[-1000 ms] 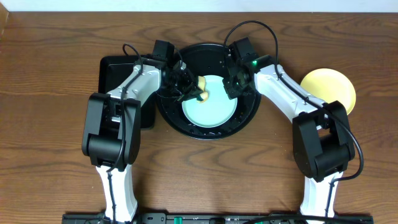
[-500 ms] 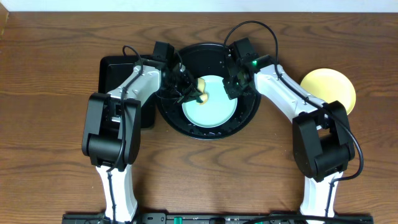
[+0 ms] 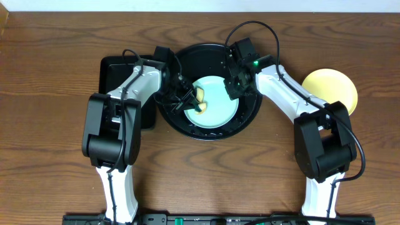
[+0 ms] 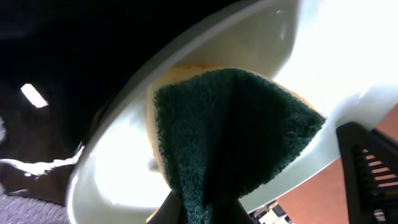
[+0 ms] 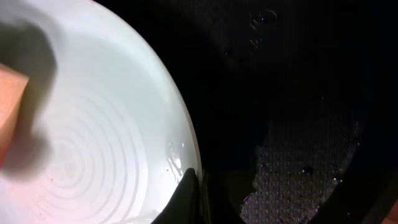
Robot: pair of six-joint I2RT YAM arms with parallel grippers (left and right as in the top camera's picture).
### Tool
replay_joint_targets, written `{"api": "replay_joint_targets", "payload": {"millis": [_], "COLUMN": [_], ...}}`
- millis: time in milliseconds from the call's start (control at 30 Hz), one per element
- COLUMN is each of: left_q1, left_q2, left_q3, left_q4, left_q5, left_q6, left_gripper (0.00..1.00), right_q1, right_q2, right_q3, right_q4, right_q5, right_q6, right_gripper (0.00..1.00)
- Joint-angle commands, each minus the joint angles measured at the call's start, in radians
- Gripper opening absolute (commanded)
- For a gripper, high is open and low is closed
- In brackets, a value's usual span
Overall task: Clean dirty plates on tray and stack at the side
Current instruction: 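Scrub the raised pale green plate again with the sponge in left gripper, then carry the pale green plate right and set it on the plate stack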
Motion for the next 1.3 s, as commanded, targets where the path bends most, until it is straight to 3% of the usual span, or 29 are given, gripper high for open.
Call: {"api": "replay_joint_targets", "payload": {"millis": [0,300,467,633,900,1133,1267], "left_q1": [0.005,0.005,0.005,0.005,0.005,0.005,0.005], "left_q2": [-0.049,-0.388,-0.591,-0.701,-0.684,-0.592,-0.5], "left_q3": [-0.014,-0.014,-0.014,-0.014,-0.015,-0.039,-0.074], "left_q4": [-0.024,-0.039,-0.099,-0.253,-0.455,-0.403,-0.293], "left_q5": [-0.019,-0.208,-0.387,-0.628,-0.938,-1.084,-1.088], "left_q6": [-0.008,-0.009,0.016,0.089,0.209,0.316,0.418], "left_gripper": [0.07,0.08,0.07,0.07,0.07,0.08,0.08], "right_q1": [0.006,0.006,0.005,0.005,0.02,0.036,-0.005], "right_q2": [0.014,0.014,0.014,-0.021,-0.267,-0.435,-0.446], "right_q3": [-0.004,-0.004,-0.004,0.008,0.012,0.012,0.012], "right_q4": [-0.003,-0.003,-0.002,-0.008,-0.02,-0.143,-0.189], "right_q5": [0.02,0.02,0.02,0.013,0.184,0.57,0.452], "right_q6": [-0.015,-0.015,-0.003,0.053,0.111,0.272,0.285], "right_gripper": [0.01,0.01,0.01,0.01,0.01,0.01,0.01]}}
